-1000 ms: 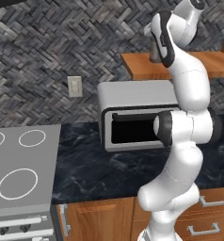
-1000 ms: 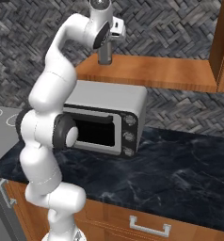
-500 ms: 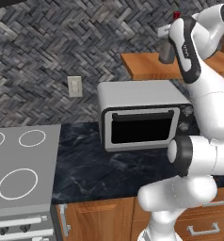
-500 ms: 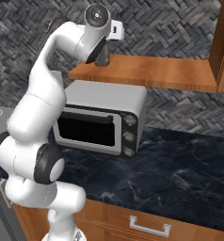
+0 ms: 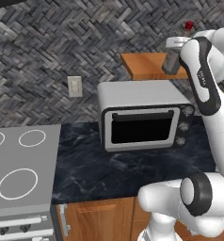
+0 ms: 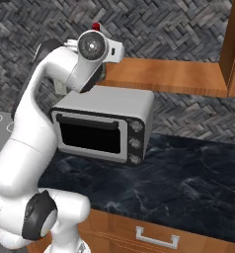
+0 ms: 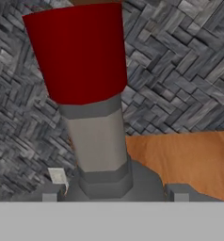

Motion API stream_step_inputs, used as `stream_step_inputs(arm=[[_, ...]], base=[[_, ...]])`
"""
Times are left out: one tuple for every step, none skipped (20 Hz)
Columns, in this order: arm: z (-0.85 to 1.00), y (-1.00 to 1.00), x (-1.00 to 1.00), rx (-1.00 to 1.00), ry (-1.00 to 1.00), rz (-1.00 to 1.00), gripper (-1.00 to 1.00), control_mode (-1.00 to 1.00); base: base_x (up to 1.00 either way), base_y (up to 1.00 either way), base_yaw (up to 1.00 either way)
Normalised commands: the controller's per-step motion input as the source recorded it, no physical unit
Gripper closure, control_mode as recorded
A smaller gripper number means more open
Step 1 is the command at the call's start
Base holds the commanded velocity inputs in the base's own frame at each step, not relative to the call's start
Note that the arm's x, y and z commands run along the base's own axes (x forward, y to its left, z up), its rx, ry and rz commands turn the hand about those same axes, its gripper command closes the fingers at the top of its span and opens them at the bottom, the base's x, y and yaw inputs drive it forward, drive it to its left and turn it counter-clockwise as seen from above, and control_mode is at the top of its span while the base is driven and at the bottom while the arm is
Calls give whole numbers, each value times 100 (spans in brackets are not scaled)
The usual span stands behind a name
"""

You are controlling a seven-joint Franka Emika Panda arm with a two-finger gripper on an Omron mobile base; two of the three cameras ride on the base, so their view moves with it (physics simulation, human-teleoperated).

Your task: Get the candle and the liquor from the cabinet and move them to the dining counter.

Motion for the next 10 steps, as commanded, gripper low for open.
stream_step_inputs(arm=[[0,8,-66,10,0,0,100,-100],[0,7,-65,11,0,0,100,-100],[0,7,-65,11,0,0,100,-100],[0,8,-64,11,0,0,100,-100],[0,9,-63,10,0,0,100,-100],[-2,9,-63,10,0,0,100,-100],[-7,10,-62,8,0,0,100,-100],[-9,11,-58,7,0,0,100,-100],[-10,11,-57,6,0,0,100,-100],[-8,10,-56,5,0,0,100,-100]], base=[[0,0,0],[0,0,0],[0,0,0],[0,0,0],[0,0,0],[0,0,0],[0,0,0],[0,0,0],[0,0,0],[0,0,0]])
